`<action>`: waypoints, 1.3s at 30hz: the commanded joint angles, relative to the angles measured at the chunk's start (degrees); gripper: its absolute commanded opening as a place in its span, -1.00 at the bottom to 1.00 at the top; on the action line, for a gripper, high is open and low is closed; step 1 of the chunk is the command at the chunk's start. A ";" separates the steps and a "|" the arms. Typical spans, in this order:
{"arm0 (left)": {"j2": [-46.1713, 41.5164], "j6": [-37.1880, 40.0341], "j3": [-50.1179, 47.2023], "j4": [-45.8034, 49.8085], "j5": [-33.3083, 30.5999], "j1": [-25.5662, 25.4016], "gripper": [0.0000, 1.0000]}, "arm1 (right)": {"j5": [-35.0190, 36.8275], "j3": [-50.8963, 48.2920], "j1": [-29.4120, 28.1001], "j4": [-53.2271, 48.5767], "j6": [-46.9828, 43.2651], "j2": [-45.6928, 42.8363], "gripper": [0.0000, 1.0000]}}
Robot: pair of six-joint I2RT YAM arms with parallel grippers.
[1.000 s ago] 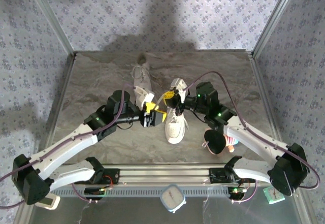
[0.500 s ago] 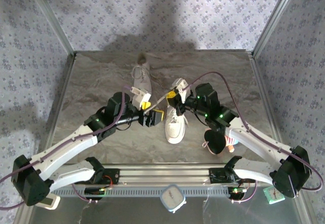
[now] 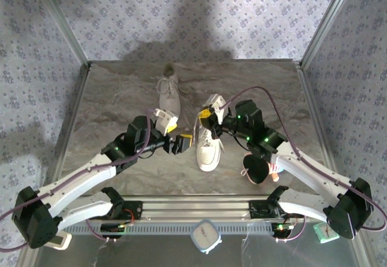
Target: Tie the shoes
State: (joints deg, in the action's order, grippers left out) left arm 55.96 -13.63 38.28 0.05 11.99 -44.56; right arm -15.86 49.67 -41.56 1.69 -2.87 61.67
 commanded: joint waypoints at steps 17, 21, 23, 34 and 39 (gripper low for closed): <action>11.92 3.09 3.60 -16.60 11.42 0.44 0.11 | -1.41 2.32 -0.37 -2.64 -1.96 -1.77 -1.00; 13.58 2.14 3.46 -18.00 12.58 0.44 0.00 | -1.28 2.45 -0.40 -2.72 -1.96 -1.73 -1.00; 13.97 1.86 3.25 -18.24 12.88 0.48 -0.13 | -1.16 2.55 -0.43 -2.74 -1.96 -1.73 -1.00; 16.04 -0.11 0.32 -21.64 13.27 0.48 -0.39 | -0.49 2.95 -0.43 -2.57 -1.70 -2.02 -1.00; 17.57 -0.76 -0.13 -22.86 14.21 0.35 -0.48 | -0.31 3.10 -0.41 -2.68 -1.70 -1.99 -1.00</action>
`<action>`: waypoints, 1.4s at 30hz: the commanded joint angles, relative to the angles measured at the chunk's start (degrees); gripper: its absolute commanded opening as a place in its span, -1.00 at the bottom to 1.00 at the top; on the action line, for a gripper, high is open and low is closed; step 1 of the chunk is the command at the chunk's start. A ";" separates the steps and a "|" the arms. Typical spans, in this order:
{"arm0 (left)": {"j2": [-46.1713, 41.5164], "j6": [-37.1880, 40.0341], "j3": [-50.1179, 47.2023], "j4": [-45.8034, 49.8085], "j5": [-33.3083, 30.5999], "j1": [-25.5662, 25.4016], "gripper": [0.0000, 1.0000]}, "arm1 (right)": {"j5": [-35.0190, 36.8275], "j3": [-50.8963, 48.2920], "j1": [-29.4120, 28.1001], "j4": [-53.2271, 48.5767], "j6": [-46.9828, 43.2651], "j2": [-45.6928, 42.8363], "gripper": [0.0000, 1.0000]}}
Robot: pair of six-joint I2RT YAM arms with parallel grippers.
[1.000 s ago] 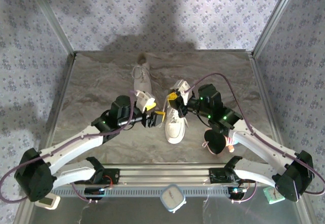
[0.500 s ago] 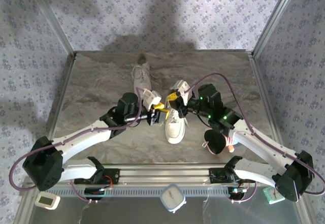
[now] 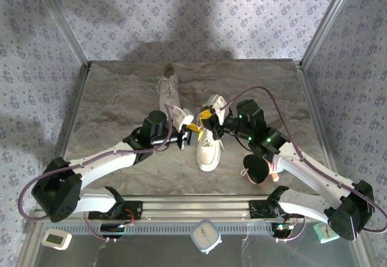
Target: Tie the shoes
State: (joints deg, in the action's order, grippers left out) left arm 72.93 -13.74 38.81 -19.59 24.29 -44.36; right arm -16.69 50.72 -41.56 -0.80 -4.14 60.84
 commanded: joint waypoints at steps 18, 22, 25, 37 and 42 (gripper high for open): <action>-5.16 -1.43 -1.80 3.47 -8.92 0.17 -1.00 | 7.97 0.86 -2.44 -5.90 -1.02 -1.78 -0.63; -8.28 -0.67 -0.26 9.23 -15.37 0.18 -1.00 | 19.95 -1.38 -5.87 -9.83 -0.41 -3.40 -0.19; -9.57 0.02 1.01 12.40 -18.08 -0.04 -1.00 | 28.38 -4.13 -2.16 -11.04 8.68 -4.46 -0.20; -10.70 2.73 4.40 14.50 -17.44 -1.01 -1.00 | -1.17 -5.12 16.93 -11.48 11.53 13.57 -0.01; -10.74 3.10 5.65 15.28 -16.83 -1.08 -1.00 | -11.41 -6.23 21.25 -6.92 12.31 19.03 0.00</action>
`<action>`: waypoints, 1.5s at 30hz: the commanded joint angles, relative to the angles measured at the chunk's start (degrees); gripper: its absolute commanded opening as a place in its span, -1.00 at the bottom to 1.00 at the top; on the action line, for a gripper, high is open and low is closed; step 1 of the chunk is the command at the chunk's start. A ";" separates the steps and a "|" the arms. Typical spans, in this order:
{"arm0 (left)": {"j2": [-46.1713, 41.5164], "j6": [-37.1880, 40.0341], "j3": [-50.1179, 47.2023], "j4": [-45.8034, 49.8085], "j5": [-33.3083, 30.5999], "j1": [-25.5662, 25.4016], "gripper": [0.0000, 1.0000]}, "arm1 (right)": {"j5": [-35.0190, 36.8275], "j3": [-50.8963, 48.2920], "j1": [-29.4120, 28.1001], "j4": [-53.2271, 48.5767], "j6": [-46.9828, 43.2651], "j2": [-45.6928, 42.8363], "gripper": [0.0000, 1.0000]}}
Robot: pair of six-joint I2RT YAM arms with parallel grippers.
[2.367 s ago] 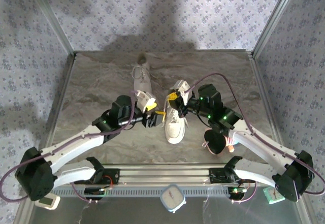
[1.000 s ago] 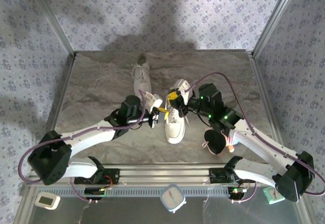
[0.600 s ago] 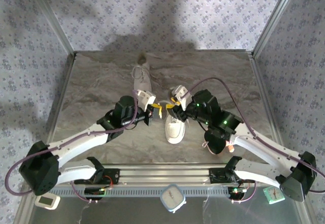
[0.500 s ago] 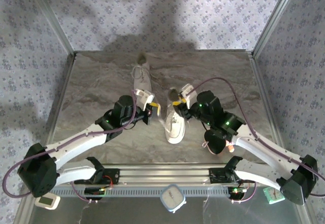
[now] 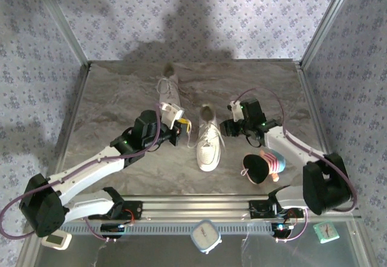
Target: Tie the shoes
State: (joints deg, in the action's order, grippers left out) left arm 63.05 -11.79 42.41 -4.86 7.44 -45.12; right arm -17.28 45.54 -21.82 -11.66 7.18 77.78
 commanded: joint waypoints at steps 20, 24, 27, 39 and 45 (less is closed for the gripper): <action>-2.05 1.55 2.67 1.35 1.18 -0.38 -1.00 | -25.18 -2.69 5.61 16.71 2.38 16.15 -0.26; -2.05 1.51 2.67 1.26 1.26 -0.32 -1.00 | -24.24 -3.97 5.24 17.10 3.17 13.91 -0.55; -2.29 1.35 2.67 1.39 1.25 -0.35 -1.00 | -21.56 -5.09 4.29 16.14 3.45 10.92 -0.78; -4.91 -0.70 4.31 4.80 0.05 -0.67 -1.00 | 2.09 -4.13 -11.83 1.29 0.38 -10.97 -1.00; -7.28 -0.22 2.65 2.67 4.26 -1.19 -1.00 | 9.56 0.92 -19.48 -6.07 1.89 -11.84 -1.00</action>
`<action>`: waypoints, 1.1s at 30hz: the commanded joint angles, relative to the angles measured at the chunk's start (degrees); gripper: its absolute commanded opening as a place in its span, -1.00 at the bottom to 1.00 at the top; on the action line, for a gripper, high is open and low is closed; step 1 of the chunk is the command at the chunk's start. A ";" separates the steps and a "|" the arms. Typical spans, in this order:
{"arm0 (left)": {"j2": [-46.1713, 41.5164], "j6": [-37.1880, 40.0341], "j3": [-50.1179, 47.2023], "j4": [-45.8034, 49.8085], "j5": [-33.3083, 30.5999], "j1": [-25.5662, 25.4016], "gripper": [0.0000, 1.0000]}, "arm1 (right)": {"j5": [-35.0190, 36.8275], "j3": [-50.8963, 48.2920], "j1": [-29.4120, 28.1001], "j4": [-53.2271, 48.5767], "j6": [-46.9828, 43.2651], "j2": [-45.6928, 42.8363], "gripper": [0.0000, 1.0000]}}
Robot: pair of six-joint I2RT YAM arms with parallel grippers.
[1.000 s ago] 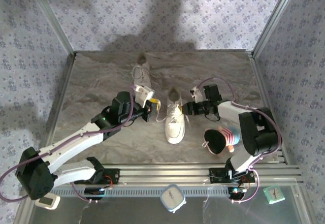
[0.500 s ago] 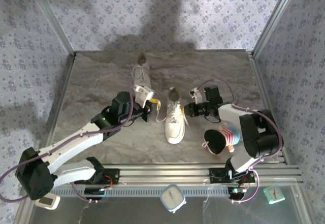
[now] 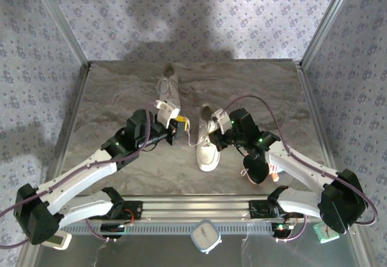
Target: Tie the shoes
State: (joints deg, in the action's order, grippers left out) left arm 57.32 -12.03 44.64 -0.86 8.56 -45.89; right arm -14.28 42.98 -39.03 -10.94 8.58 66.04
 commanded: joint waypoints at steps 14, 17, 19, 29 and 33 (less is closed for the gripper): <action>-5.38 -1.77 -0.35 -0.63 -4.69 -1.67 -1.00 | 21.35 9.79 -16.15 -14.50 7.78 1.17 -1.00; -5.12 -2.21 -0.35 -0.46 -4.86 -1.67 -1.00 | 23.77 5.27 -18.01 -15.56 11.54 -2.04 -1.00; -4.76 -2.27 -0.36 -0.45 -5.11 -1.75 -1.00 | 25.94 2.74 -19.35 -16.83 14.07 -3.23 -1.00; -2.89 -1.68 0.88 -0.89 -6.18 -1.74 -1.00 | 26.69 -2.84 -21.12 -20.06 19.11 -0.70 -1.00; -2.83 -1.70 0.69 -1.24 -6.70 -1.75 -1.00 | 27.25 -2.55 -21.91 -19.25 16.95 0.13 -0.95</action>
State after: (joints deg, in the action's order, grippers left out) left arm 54.68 -13.54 44.47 -1.26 2.90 -47.37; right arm 11.40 40.36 -60.07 -29.28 25.93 65.98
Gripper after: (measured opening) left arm 0.044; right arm 0.053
